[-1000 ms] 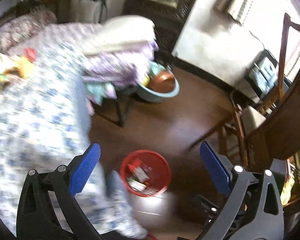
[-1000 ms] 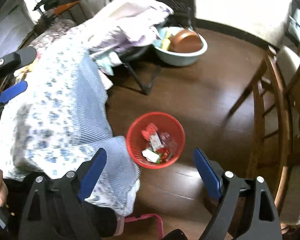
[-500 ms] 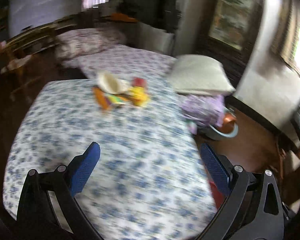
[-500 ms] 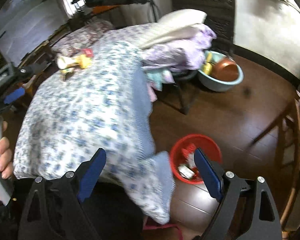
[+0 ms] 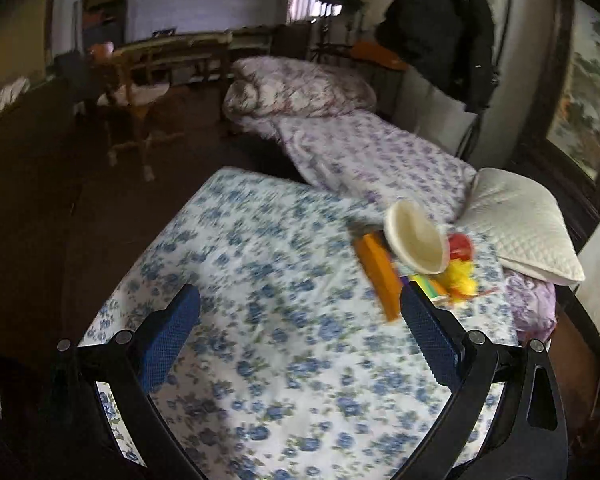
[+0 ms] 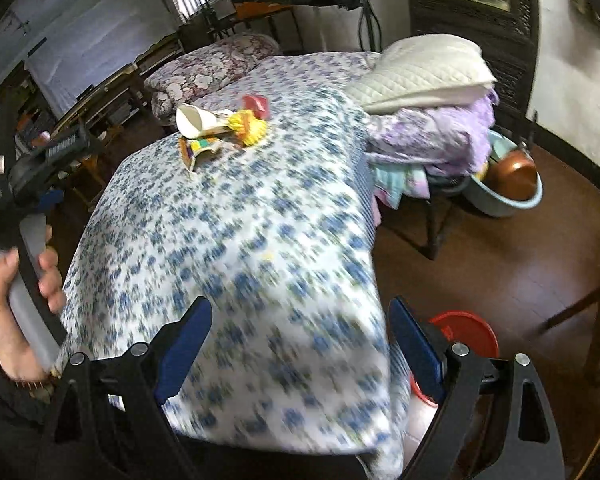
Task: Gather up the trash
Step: 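Move both tools back to the remaining trash on the table, then grasp the yellow toy with the right gripper while the left gripper approaches the paper cup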
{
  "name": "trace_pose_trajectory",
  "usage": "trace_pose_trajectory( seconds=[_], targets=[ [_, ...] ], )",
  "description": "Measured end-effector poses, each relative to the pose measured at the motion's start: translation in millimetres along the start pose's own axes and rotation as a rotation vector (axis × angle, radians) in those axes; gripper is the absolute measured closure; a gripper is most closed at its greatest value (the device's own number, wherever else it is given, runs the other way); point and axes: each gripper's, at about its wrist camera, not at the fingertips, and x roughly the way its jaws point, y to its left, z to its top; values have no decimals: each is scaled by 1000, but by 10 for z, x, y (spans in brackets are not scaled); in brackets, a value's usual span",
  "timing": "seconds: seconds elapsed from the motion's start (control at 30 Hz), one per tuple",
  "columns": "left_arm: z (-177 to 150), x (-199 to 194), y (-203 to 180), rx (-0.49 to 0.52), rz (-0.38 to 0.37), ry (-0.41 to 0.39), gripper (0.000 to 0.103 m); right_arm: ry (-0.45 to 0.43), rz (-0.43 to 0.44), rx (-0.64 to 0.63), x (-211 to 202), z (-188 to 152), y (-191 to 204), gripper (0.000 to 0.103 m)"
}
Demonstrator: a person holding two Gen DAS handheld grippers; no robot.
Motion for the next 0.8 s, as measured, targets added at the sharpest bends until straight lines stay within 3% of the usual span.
trace_pose_trajectory(
  seconds=[0.37, 0.6, 0.8],
  targets=[
    [101, 143, 291, -59, -18, 29, 7, -74, -38, -127, 592, 949, 663, 14],
    [151, 150, 310, -68, -33, 21, 7, -51, -92, -92, 1302, 1516, 588, 10],
    [184, 200, 320, -81, -40, 34, 7, -9, -112, -90, 1702, 1658, 549, 10]
  ],
)
